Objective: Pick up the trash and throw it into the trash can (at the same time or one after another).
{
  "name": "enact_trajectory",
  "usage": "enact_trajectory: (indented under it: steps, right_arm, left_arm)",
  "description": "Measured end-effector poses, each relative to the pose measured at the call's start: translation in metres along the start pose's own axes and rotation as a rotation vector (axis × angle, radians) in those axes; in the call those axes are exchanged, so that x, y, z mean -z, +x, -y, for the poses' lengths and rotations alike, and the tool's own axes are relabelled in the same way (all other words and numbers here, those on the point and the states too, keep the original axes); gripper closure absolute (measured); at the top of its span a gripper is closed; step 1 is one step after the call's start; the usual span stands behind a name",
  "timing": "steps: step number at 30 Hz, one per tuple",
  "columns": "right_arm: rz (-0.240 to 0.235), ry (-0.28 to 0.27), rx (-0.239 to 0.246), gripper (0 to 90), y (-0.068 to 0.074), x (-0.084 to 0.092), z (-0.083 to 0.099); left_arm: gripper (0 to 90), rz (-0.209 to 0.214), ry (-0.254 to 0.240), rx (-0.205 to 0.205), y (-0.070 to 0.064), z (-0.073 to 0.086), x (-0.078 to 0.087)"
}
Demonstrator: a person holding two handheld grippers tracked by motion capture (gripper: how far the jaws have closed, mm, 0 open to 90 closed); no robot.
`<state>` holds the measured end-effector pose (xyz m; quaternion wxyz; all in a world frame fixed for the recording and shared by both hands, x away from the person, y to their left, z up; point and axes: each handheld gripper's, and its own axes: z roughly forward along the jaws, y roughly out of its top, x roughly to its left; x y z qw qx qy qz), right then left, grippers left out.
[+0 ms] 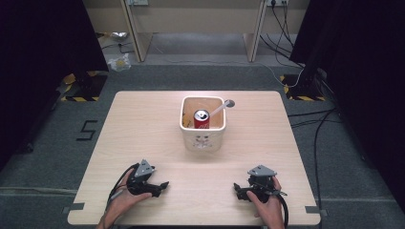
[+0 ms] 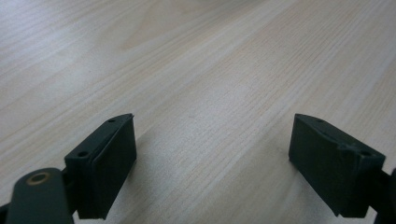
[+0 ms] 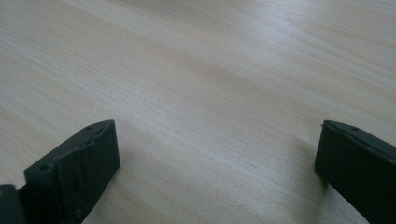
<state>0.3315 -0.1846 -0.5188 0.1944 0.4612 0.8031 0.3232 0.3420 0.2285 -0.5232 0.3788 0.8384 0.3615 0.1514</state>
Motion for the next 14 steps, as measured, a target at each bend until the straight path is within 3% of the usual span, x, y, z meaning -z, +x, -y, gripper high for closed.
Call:
enact_trajectory:
  steps: [14]
  right_arm:
    - [0.000, 0.000, 0.000, 0.2, 0.0000, 0.0000, 0.0000]
  left_arm:
    - [13.8, 0.002, 0.003, 0.001, 0.0003, -0.0002, 0.0000]
